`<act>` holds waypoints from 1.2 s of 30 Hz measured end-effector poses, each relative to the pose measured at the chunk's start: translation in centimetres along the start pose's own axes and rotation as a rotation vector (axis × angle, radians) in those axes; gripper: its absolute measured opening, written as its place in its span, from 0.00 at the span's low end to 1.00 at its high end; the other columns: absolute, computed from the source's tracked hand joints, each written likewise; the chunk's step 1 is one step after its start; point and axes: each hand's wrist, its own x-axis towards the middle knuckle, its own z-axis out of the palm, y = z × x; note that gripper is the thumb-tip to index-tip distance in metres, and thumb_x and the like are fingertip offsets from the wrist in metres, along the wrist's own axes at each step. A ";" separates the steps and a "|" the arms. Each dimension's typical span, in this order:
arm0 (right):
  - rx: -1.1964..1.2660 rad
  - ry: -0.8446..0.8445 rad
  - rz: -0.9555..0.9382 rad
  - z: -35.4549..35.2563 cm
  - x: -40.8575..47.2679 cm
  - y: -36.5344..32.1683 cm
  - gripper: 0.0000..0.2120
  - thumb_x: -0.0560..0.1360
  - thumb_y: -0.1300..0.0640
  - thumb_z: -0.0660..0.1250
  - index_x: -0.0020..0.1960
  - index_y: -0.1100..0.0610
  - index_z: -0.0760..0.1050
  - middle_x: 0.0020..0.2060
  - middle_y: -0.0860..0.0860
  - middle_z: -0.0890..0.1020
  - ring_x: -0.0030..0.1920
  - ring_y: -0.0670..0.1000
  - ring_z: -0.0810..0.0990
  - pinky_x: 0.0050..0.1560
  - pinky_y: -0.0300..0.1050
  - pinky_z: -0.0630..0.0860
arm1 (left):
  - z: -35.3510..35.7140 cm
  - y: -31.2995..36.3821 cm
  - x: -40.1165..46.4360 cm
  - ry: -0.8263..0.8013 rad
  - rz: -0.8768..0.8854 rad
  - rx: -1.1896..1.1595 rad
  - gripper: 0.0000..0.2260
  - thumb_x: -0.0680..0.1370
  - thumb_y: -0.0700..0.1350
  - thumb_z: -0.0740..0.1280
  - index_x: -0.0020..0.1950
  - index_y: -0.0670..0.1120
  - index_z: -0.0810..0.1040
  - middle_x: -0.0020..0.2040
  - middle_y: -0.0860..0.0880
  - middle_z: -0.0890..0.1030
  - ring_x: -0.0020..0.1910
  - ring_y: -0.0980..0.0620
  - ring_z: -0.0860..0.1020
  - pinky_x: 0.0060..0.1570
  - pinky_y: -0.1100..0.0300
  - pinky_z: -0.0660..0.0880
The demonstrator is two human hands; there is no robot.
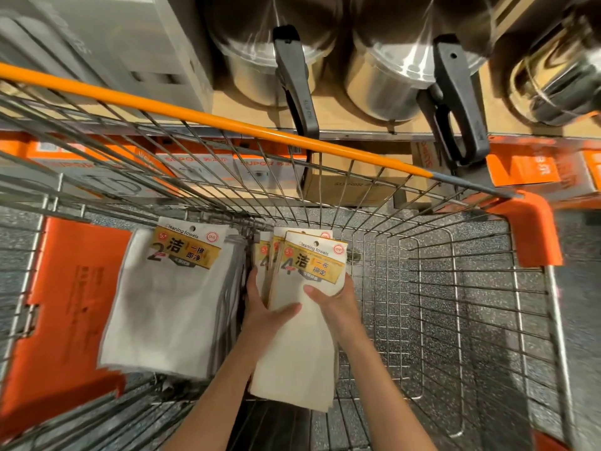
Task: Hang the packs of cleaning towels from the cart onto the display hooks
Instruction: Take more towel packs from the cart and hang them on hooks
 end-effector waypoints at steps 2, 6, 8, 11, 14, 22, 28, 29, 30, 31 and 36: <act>-0.023 0.023 -0.013 0.1 0.0 0.4 0.31 0.65 0.67 0.76 0.64 0.54 0.68 0.52 0.50 0.82 0.50 0.43 0.81 0.48 0.37 0.79 | 0.3 0.2 -0.6 -0.038 0.058 0.011 0.53 0.58 0.56 0.79 0.73 0.63 0.48 0.74 0.51 0.63 0.68 0.50 0.68 0.65 0.50 0.69; -0.057 0.033 -0.037 0.1 -0.2 0.4 0.33 0.63 0.66 0.77 0.65 0.56 0.68 0.58 0.56 0.79 0.57 0.54 0.79 0.59 0.56 0.76 | 0.9 0.6 -1.3 -0.046 0.122 0.006 0.50 0.55 0.57 0.76 0.72 0.59 0.52 0.72 0.53 0.65 0.69 0.55 0.66 0.66 0.57 0.65; -0.073 0.041 -0.017 -0.1 -0.2 0.3 0.37 0.64 0.63 0.78 0.68 0.57 0.66 0.59 0.54 0.78 0.57 0.52 0.79 0.59 0.50 0.76 | 0.7 0.5 -1.1 -0.032 0.083 -0.015 0.53 0.58 0.52 0.78 0.76 0.54 0.51 0.73 0.50 0.66 0.70 0.51 0.67 0.69 0.50 0.67; -0.110 0.024 -0.026 -0.4 0.0 0.2 0.25 0.64 0.63 0.78 0.56 0.50 0.73 0.47 0.44 0.83 0.47 0.41 0.81 0.42 0.32 0.77 | 0.5 0.5 -1.0 -0.042 0.037 -0.032 0.54 0.63 0.47 0.80 0.78 0.54 0.47 0.74 0.48 0.66 0.71 0.47 0.67 0.69 0.42 0.66; -0.150 0.008 -0.055 -0.1 -0.2 0.1 0.22 0.64 0.67 0.76 0.50 0.49 0.73 0.47 0.47 0.83 0.43 0.39 0.81 0.40 0.30 0.75 | 0.7 0.7 -1.4 -0.052 0.063 -0.047 0.51 0.62 0.48 0.80 0.77 0.55 0.52 0.71 0.49 0.69 0.69 0.51 0.70 0.68 0.47 0.69; -0.191 -0.009 -0.052 0.2 -0.7 -0.5 0.27 0.65 0.62 0.77 0.60 0.53 0.71 0.51 0.47 0.80 0.47 0.37 0.78 0.40 0.27 0.72 | 1.1 0.3 -2.7 0.003 0.149 -0.128 0.39 0.67 0.34 0.77 0.67 0.58 0.60 0.68 0.50 0.71 0.68 0.51 0.71 0.66 0.52 0.70; -0.165 0.011 -0.045 0.6 -1.0 -0.7 0.28 0.66 0.61 0.76 0.62 0.51 0.69 0.53 0.46 0.79 0.51 0.41 0.78 0.47 0.35 0.73 | 0.9 0.6 -2.7 -0.006 0.141 -0.107 0.42 0.63 0.42 0.76 0.71 0.56 0.59 0.69 0.48 0.71 0.67 0.52 0.71 0.66 0.51 0.71; -0.173 0.008 -0.042 0.6 -1.0 -0.7 0.30 0.66 0.60 0.76 0.63 0.51 0.68 0.53 0.46 0.79 0.51 0.41 0.77 0.45 0.34 0.72 | 0.9 0.7 -2.7 -0.002 0.138 -0.106 0.43 0.62 0.42 0.76 0.72 0.55 0.58 0.69 0.48 0.71 0.68 0.51 0.71 0.67 0.49 0.70; -0.179 0.004 -0.039 0.6 -1.1 -0.8 0.31 0.66 0.59 0.76 0.64 0.51 0.67 0.53 0.45 0.78 0.51 0.41 0.77 0.45 0.33 0.71 | 0.9 0.8 -2.7 0.005 0.136 -0.103 0.44 0.62 0.43 0.76 0.73 0.53 0.58 0.70 0.48 0.71 0.68 0.50 0.70 0.68 0.46 0.69; -0.180 0.001 -0.037 0.7 -1.1 -0.8 0.32 0.66 0.59 0.76 0.65 0.51 0.66 0.53 0.45 0.78 0.51 0.41 0.77 0.45 0.33 0.71 | 0.9 0.8 -2.7 0.015 0.133 -0.095 0.45 0.62 0.43 0.76 0.74 0.51 0.57 0.70 0.47 0.71 0.69 0.49 0.70 0.68 0.45 0.69; -0.171 0.050 -0.065 1.0 -1.3 -0.6 0.33 0.64 0.61 0.77 0.65 0.55 0.68 0.60 0.53 0.76 0.60 0.52 0.76 0.62 0.52 0.73 | 0.8 0.3 -2.5 0.067 0.110 -0.108 0.43 0.66 0.35 0.78 0.72 0.53 0.57 0.64 0.50 0.74 0.62 0.56 0.75 0.55 0.63 0.76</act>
